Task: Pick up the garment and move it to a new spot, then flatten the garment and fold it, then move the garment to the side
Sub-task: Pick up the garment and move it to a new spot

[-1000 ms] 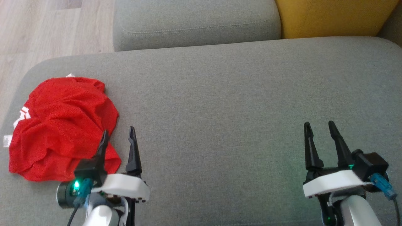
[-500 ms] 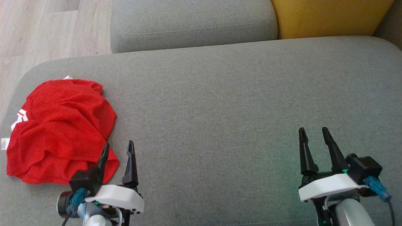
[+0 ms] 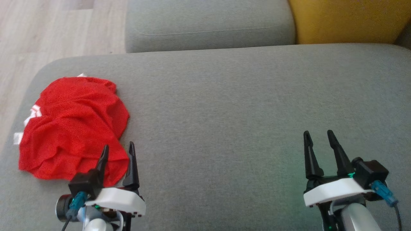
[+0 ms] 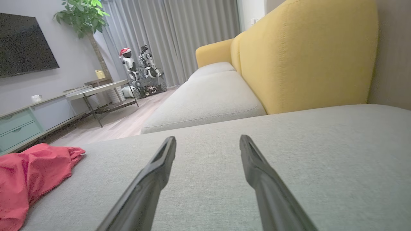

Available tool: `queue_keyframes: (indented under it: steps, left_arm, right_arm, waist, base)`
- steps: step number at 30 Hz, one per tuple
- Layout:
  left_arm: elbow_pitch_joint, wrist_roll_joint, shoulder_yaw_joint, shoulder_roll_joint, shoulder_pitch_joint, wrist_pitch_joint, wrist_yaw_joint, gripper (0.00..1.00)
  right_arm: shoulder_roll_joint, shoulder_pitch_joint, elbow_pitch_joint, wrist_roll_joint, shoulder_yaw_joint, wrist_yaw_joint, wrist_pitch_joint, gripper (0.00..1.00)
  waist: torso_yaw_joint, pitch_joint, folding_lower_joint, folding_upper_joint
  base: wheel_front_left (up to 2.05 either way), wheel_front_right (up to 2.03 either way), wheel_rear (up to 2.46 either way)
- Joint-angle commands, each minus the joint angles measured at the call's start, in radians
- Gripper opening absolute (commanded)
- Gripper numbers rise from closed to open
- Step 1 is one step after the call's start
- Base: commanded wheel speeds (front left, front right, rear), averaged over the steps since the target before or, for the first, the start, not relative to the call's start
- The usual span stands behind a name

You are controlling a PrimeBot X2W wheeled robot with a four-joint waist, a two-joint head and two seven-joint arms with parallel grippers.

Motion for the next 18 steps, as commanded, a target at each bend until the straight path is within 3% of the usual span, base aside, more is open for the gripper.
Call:
queue_keyframes:
  steps: [1,6,18]
  left_arm:
    - [-0.036,-0.006,0.031,-0.001,-0.049,-0.012,0.008,1.00]
    - [-0.042,-0.040,0.052,-0.001,-0.046,-0.012,0.024,1.00]
    - [-0.047,-0.003,0.076,-0.001,-0.030,-0.012,0.017,1.00]
  right_arm:
    - [-0.008,-0.029,-0.034,-0.001,0.031,0.002,-0.013,1.00]
    - [-0.008,-0.019,-0.037,0.005,0.052,0.002,-0.013,1.00]
    - [-0.008,0.003,-0.030,0.026,0.113,0.002,-0.013,1.00]
  waist:
    - [0.021,-0.003,0.0000,0.0000]
    - [0.094,-0.013,0.0000,0.0000]
    - [0.298,-0.028,0.0000,0.0000]
  base:
    - [0.00,0.00,0.00]
    - [0.00,0.00,0.00]
    - [0.00,0.00,0.00]
